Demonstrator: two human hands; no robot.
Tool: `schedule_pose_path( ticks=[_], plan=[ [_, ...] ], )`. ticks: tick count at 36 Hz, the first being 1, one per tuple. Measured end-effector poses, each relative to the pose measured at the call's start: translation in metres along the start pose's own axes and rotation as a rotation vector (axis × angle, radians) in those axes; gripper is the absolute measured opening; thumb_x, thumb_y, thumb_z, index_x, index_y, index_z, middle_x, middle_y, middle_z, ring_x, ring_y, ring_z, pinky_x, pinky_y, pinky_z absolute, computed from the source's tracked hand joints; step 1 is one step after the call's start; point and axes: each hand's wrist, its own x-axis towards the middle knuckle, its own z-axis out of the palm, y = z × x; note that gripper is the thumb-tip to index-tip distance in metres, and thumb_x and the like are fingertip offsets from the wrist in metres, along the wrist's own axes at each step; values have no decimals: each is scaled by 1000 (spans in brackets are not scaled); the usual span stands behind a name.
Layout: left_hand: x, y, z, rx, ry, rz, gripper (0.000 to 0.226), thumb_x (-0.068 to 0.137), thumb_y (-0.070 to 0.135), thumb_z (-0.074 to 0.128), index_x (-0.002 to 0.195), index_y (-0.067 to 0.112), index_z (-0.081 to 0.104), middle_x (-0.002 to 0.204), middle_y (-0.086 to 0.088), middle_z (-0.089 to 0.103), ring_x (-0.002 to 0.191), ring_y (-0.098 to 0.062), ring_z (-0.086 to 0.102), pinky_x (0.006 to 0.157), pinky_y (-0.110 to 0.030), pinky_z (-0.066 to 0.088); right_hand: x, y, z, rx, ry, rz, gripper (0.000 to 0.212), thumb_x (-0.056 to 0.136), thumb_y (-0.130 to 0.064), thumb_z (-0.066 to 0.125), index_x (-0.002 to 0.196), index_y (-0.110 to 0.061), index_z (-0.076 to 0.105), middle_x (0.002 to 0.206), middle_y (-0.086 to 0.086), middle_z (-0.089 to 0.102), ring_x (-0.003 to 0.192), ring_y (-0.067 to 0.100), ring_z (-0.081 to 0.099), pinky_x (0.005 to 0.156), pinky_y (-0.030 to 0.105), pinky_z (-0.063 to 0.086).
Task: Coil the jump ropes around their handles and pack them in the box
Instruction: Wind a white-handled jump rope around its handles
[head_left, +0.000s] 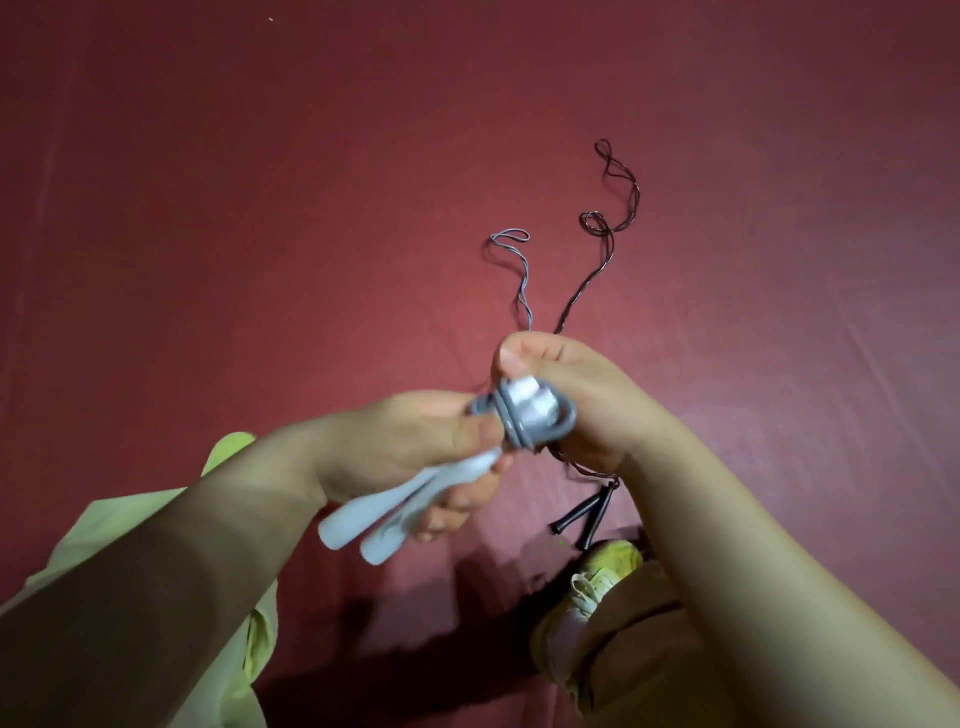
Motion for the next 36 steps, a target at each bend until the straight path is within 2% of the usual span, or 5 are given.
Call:
schedule_pose_path(
  ticks=[6,12,19,26,36],
  plan=[
    [-2,12,-9,-153,315,146,37,85,49,56,81,12,54,56,-1,45,40,-13,42,41,-24,39,6,-5,3,-100,55,1,56,88,-63,43,88,-10,60,65,0,45,48,9,29,42,20,22],
    [7,9,-8,-75,524,124,33,75,46,55,82,14,55,59,-4,48,44,-17,44,45,-24,38,6,14,0,-466,225,-105,34,85,-49,51,63,-23,56,48,-11,37,46,12,29,46,24,22],
    [1,7,-16,-116,470,22,40,78,49,67,89,11,59,64,-3,55,49,-16,51,46,-23,44,8,17,-3,-458,259,-121,41,83,-41,54,79,0,55,57,-9,39,49,6,29,44,19,25],
    [6,6,-16,-146,440,-64,56,70,60,47,91,9,57,59,0,47,42,-12,40,43,-20,35,7,16,-5,-275,327,-73,32,100,-27,49,72,-16,58,55,-6,39,47,10,26,39,18,21],
    [17,-2,-23,366,822,-86,37,95,49,45,84,16,55,62,2,48,46,-12,39,48,-23,32,13,34,4,-533,435,77,56,100,-54,32,70,-17,62,44,-12,46,42,6,38,52,26,29]
  ],
)
